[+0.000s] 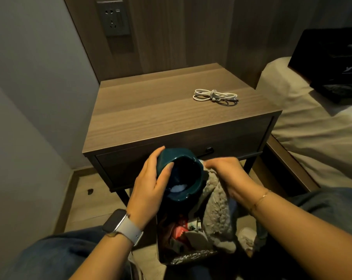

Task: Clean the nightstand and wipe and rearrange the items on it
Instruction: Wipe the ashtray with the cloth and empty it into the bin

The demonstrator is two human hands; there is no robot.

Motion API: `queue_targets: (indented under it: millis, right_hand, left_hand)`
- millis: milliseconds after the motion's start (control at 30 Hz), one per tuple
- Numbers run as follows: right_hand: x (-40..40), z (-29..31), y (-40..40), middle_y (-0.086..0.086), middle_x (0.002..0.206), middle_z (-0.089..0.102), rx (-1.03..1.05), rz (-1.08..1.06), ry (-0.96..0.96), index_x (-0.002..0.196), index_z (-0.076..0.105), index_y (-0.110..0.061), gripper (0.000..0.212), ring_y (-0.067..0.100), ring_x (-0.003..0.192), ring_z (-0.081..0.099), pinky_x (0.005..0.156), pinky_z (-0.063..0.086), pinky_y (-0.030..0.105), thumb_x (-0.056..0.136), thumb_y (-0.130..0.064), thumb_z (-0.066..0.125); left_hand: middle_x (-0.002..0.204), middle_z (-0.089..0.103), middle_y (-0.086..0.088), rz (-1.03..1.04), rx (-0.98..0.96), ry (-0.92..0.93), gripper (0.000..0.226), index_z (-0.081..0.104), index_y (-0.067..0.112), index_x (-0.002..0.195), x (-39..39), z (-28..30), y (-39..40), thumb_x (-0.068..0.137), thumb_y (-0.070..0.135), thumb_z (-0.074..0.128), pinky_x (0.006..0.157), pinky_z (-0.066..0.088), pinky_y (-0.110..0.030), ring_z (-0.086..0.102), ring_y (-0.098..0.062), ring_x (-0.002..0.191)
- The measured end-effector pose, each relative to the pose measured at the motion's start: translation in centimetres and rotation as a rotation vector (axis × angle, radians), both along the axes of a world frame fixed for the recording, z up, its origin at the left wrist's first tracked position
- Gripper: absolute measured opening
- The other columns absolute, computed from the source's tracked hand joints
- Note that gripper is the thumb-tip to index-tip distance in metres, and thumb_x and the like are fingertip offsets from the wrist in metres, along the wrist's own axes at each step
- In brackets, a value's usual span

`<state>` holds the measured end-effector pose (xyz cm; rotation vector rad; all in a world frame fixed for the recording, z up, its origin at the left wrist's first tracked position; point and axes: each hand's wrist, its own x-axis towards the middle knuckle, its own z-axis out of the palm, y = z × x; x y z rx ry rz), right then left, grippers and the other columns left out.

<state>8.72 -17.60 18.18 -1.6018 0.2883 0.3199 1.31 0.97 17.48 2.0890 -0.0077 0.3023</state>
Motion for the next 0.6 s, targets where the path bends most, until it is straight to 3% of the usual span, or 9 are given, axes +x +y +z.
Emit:
queue_targets:
  millis: [67,100,167,267,367,500,600]
  right_hand:
    - [0.6,2.1,-0.1,0.007,0.079,0.07,-0.061,-0.001,-0.284,0.09,0.074,-0.003,0.011,0.014,0.075,0.062,0.067,0.05,0.021,0.082,-0.003,0.066]
    - [0.6,3.4,0.1,-0.001,0.079,0.07,-0.127,0.074,-0.439,0.089,0.075,-0.01,0.011,0.008,0.077,0.063,0.071,0.05,0.017,0.084,-0.006,0.066]
    - [0.4,4.6,1.1,-0.008,0.079,0.067,-0.238,0.257,-0.584,0.09,0.076,-0.014,0.011,0.005,0.081,0.063,0.078,0.049,0.019,0.084,-0.011,0.067]
    - [-1.0,3.8,2.2,-0.011,0.075,0.06,-0.421,0.469,-0.626,0.094,0.077,-0.016,0.014,0.004,0.079,0.06,0.077,0.046,0.021,0.085,-0.016,0.067]
    - [-1.2,3.8,1.8,-0.008,0.075,0.058,-0.414,0.648,-0.671,0.095,0.077,-0.014,0.014,0.006,0.076,0.059,0.07,0.043,0.019,0.085,-0.013,0.067]
    - [1.0,3.8,1.9,0.0,0.074,0.059,-0.453,0.446,-0.754,0.096,0.077,-0.014,0.015,0.012,0.075,0.059,0.072,0.043,0.027,0.085,-0.013,0.067]
    - [0.8,3.2,2.1,-0.006,0.076,0.057,-0.488,0.583,-0.687,0.101,0.076,-0.016,0.018,0.009,0.078,0.059,0.076,0.045,0.027,0.087,-0.014,0.066]
  left_hand:
    - [0.135,0.046,0.017,-0.019,0.08,0.0,0.053,0.031,0.041,0.14,0.0,0.3,0.1,0.091,0.062,0.038,0.1,0.043,-0.026,0.046,0.003,0.12]
    - [0.136,0.043,0.019,-0.036,0.121,0.012,0.056,0.03,0.039,0.141,-0.2,0.4,-0.1,0.09,0.062,0.038,0.099,0.041,-0.019,0.045,0.005,0.119]
    - [0.137,0.04,0.02,-0.069,0.17,0.043,0.063,0.029,0.036,0.143,-0.3,0.3,-0.7,0.086,0.061,0.037,0.096,0.035,-0.01,0.041,0.006,0.12]
    - [0.143,0.038,0.016,-0.064,0.197,0.097,0.063,0.026,0.034,0.146,-0.1,-0.4,-1.1,0.089,0.057,0.042,0.101,0.037,-0.021,0.041,-0.003,0.126]
    - [0.143,0.039,0.011,-0.049,0.219,0.151,0.054,0.028,0.034,0.144,0.3,-0.8,-0.7,0.094,0.043,0.047,0.1,0.036,-0.025,0.043,-0.011,0.127]
    - [0.13,0.047,0.014,-0.056,0.165,0.114,0.05,0.036,0.038,0.137,0.7,-0.6,-0.5,0.091,0.057,0.041,0.096,0.043,-0.028,0.049,-0.004,0.116]
    - [0.13,0.047,0.015,-0.063,0.177,0.141,0.051,0.036,0.038,0.136,0.6,-0.9,-0.2,0.09,0.059,0.042,0.097,0.043,-0.03,0.048,-0.002,0.116]
